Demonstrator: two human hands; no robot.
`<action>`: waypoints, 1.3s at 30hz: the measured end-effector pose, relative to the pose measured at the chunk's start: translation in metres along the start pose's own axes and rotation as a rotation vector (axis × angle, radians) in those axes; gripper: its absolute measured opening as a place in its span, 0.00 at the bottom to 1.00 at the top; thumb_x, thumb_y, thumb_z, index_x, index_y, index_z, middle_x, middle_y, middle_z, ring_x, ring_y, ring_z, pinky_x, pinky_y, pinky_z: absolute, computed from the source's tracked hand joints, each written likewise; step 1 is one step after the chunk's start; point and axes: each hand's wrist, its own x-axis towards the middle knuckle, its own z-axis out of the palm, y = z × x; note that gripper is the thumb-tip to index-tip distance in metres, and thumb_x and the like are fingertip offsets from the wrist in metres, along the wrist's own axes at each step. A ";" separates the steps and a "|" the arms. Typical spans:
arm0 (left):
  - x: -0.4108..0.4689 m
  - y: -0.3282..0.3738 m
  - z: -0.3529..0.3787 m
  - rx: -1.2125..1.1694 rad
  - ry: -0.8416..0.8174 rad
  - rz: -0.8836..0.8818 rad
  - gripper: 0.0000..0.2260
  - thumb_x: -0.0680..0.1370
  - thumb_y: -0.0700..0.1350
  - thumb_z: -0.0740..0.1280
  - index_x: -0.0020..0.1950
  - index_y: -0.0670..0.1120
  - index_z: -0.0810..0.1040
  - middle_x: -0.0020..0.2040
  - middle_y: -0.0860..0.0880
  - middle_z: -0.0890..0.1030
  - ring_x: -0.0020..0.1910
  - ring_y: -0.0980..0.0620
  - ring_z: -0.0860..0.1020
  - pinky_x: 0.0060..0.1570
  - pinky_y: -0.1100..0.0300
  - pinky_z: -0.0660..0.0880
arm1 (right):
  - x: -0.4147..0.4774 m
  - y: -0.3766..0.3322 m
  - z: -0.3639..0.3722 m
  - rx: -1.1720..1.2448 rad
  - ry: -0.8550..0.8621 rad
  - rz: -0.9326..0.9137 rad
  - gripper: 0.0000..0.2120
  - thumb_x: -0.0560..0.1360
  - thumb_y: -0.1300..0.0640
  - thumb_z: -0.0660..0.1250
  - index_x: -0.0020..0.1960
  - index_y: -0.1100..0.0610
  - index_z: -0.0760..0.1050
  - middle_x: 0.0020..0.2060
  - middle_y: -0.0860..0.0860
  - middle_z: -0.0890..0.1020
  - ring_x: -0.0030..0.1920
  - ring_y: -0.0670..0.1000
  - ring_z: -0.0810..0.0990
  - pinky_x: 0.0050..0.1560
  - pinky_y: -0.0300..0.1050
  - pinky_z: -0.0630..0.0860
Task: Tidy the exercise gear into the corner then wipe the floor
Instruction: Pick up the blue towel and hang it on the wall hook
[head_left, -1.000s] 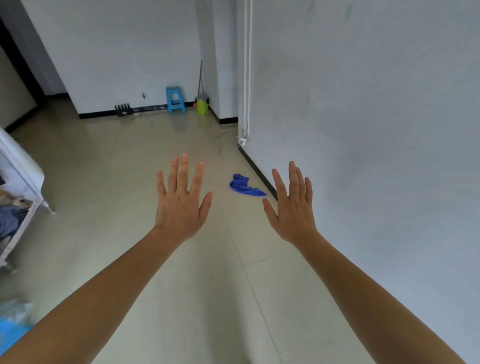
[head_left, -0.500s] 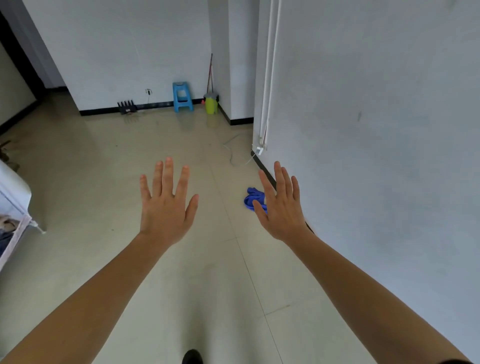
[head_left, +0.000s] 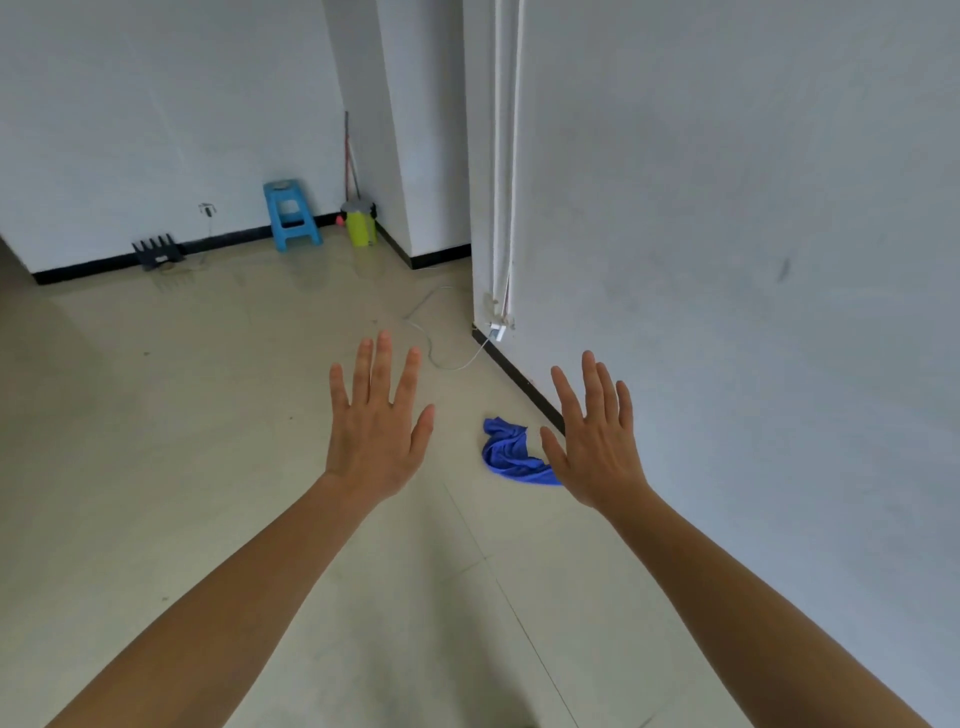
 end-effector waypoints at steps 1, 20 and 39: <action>0.020 -0.003 0.017 -0.009 0.000 0.020 0.30 0.82 0.58 0.48 0.81 0.45 0.50 0.80 0.37 0.47 0.79 0.38 0.49 0.73 0.34 0.52 | 0.015 0.006 0.014 0.000 -0.001 0.021 0.36 0.81 0.42 0.57 0.82 0.54 0.48 0.81 0.61 0.45 0.81 0.62 0.48 0.79 0.62 0.50; 0.433 -0.032 0.259 -0.036 -0.113 0.219 0.30 0.82 0.57 0.50 0.80 0.45 0.48 0.80 0.37 0.47 0.79 0.39 0.48 0.73 0.34 0.52 | 0.374 0.138 0.217 0.066 -0.126 0.221 0.38 0.80 0.46 0.63 0.82 0.54 0.48 0.80 0.63 0.48 0.79 0.65 0.53 0.76 0.64 0.58; 0.639 -0.025 0.617 -0.165 -0.660 0.625 0.31 0.82 0.58 0.48 0.80 0.46 0.42 0.80 0.38 0.40 0.79 0.39 0.43 0.74 0.36 0.50 | 0.472 0.173 0.473 0.030 -0.495 0.781 0.36 0.78 0.52 0.68 0.80 0.57 0.56 0.79 0.63 0.56 0.77 0.65 0.60 0.73 0.62 0.63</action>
